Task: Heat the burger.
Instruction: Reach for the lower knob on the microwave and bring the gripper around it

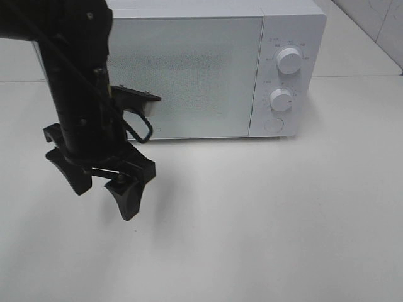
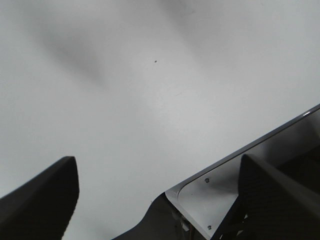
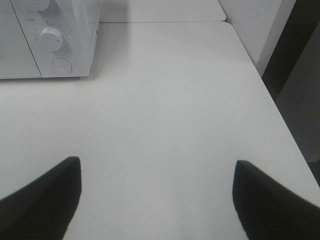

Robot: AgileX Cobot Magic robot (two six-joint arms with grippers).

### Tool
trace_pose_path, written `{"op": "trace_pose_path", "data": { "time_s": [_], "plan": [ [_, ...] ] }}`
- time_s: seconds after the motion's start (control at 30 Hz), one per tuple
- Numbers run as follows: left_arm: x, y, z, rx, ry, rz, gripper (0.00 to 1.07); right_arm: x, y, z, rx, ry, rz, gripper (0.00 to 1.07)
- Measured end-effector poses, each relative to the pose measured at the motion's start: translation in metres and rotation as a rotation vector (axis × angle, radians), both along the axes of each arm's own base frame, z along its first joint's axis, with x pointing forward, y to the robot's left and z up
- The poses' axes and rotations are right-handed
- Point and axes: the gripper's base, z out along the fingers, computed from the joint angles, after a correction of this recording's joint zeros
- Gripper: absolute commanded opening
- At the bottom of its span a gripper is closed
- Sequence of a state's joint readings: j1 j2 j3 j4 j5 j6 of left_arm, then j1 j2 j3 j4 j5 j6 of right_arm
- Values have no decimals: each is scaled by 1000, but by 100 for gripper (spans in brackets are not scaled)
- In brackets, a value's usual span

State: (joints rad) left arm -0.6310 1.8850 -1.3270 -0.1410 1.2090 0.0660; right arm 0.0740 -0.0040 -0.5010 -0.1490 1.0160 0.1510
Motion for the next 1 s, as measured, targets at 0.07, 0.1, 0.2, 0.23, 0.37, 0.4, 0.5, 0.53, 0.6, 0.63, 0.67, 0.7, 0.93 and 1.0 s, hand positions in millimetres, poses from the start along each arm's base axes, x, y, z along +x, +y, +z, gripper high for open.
{"op": "trace_pose_path", "data": {
  "time_s": [0.07, 0.1, 0.2, 0.23, 0.37, 0.4, 0.5, 0.53, 0.6, 0.63, 0.67, 0.7, 0.93, 1.0],
  "plan": [
    [0, 14, 7, -7, -5, 35, 80, 0, 0, 0, 0, 0, 0, 76],
    [-1, 23, 10, -10, -9, 55, 80, 0, 0, 0, 0, 0, 0, 76],
    [-5, 56, 26, -25, -28, 138, 80, 0, 0, 0, 0, 0, 0, 76],
    [-7, 63, 28, -26, -32, 158, 80, 0, 0, 0, 0, 0, 0, 76],
    [-10, 92, 38, -36, -53, 239, 80, 0, 0, 0, 0, 0, 0, 76],
    [-13, 109, 45, -47, -76, 284, 80, 0, 0, 0, 0, 0, 0, 76],
    [-20, 134, 52, -52, -102, 344, 80, 0, 0, 0, 0, 0, 0, 76],
    [-22, 143, 55, -52, -112, 364, 80, 0, 0, 0, 0, 0, 0, 76],
    [-26, 158, 59, -54, -134, 407, 80, 0, 0, 0, 0, 0, 0, 76],
    [-32, 169, 62, -57, -162, 447, 80, 0, 0, 0, 0, 0, 0, 76],
    [-32, 169, 62, -57, -162, 447, 80, 0, 0, 0, 0, 0, 0, 76],
    [-35, 175, 64, -60, -177, 467, 80, 0, 0, 0, 0, 0, 0, 76],
    [-59, 194, 72, -80, -272, 543, 80, 0, 0, 0, 0, 0, 0, 76],
    [-73, 196, 78, -86, -320, 542, 80, 0, 0, 0, 0, 0, 0, 76]
  ]
}}
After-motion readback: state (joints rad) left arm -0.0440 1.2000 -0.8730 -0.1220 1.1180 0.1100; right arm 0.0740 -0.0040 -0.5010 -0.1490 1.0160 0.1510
